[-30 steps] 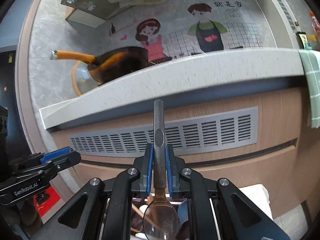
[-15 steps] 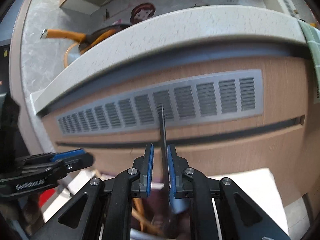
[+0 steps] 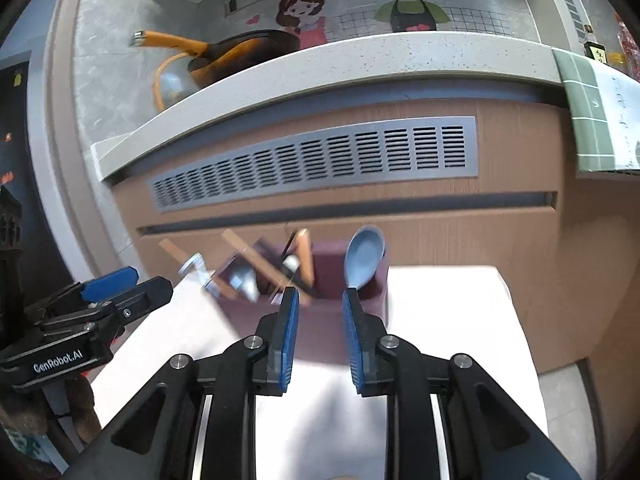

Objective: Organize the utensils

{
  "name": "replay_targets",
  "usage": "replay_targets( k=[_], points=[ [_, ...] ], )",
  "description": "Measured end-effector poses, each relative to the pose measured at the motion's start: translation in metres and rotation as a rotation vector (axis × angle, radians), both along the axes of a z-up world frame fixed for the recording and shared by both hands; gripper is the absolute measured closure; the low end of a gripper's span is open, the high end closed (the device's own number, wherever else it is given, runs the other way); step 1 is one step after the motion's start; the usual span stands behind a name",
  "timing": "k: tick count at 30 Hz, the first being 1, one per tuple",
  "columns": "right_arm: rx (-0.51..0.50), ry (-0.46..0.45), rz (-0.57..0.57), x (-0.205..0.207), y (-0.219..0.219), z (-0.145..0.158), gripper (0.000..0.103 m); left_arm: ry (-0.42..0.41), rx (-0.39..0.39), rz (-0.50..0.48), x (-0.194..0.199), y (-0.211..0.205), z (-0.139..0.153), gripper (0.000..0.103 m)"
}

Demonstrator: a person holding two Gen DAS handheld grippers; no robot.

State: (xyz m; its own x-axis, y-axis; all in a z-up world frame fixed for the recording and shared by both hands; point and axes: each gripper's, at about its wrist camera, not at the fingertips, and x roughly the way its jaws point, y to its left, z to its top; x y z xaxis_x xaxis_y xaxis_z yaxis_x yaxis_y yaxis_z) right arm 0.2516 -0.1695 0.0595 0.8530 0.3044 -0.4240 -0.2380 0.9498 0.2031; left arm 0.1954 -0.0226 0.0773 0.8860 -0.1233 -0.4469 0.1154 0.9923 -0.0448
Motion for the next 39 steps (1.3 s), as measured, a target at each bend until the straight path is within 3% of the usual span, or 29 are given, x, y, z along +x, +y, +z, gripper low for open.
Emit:
replay_targets(
  k=[7, 13, 18, 39],
  points=[
    [-0.064, 0.016, -0.014, -0.092, 0.006, 0.001, 0.076, -0.070, 0.003, 0.073, -0.089, 0.003, -0.004, 0.029],
    [-0.090, 0.050, -0.057, -0.134, 0.005, -0.023, 0.075, 0.017, -0.016, 0.082, -0.112, 0.003, -0.026, 0.029],
    [-0.117, 0.063, -0.085, -0.139, 0.004, -0.037, 0.075, 0.055, 0.005, 0.087, -0.109, 0.000, -0.037, 0.029],
    [-0.131, 0.041, -0.073, -0.137, 0.008, -0.032, 0.075, 0.095, -0.029, 0.048, -0.107, 0.000, -0.042, 0.029]
  ],
)
